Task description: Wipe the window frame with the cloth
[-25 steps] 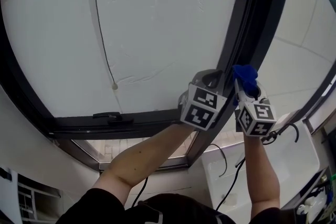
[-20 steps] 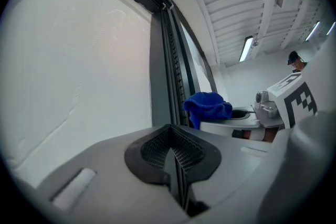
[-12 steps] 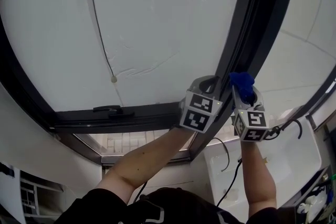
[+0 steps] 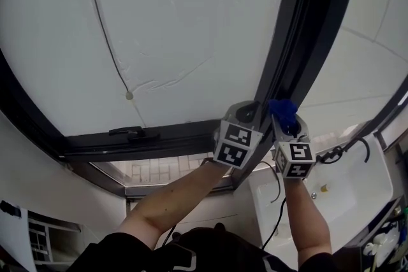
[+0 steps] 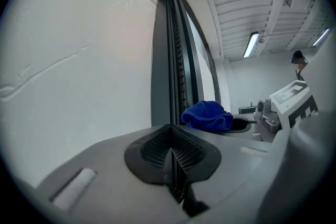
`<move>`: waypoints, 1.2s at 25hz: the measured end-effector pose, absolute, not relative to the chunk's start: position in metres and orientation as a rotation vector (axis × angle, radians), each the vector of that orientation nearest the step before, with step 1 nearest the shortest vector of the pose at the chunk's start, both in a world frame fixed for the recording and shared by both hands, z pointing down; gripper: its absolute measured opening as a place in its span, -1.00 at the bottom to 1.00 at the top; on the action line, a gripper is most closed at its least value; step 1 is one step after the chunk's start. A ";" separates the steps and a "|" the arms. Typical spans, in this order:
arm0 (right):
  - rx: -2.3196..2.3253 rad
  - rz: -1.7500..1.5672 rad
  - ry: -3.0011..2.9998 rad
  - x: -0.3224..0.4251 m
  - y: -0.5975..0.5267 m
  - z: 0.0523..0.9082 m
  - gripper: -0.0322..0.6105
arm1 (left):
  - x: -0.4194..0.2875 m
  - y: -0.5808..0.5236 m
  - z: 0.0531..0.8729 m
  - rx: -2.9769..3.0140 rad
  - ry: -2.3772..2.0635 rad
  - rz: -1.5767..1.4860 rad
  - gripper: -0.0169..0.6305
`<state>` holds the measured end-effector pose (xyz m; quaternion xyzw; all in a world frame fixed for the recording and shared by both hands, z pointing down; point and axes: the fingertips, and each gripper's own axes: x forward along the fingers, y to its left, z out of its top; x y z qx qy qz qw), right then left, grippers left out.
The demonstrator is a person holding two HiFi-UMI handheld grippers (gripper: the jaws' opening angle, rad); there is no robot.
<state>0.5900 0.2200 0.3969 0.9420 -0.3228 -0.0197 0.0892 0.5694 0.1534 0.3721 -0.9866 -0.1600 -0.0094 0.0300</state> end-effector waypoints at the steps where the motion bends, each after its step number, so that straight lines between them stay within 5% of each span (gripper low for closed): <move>1: 2.804 -0.063 -0.965 0.590 0.220 0.400 -0.46 | 0.570 0.154 0.375 -3.042 -0.494 -0.034 -0.98; 30: 2.826 0.375 -0.957 0.595 0.222 0.554 -0.46 | 0.564 0.154 0.506 -3.099 -0.480 -0.332 -0.98</move>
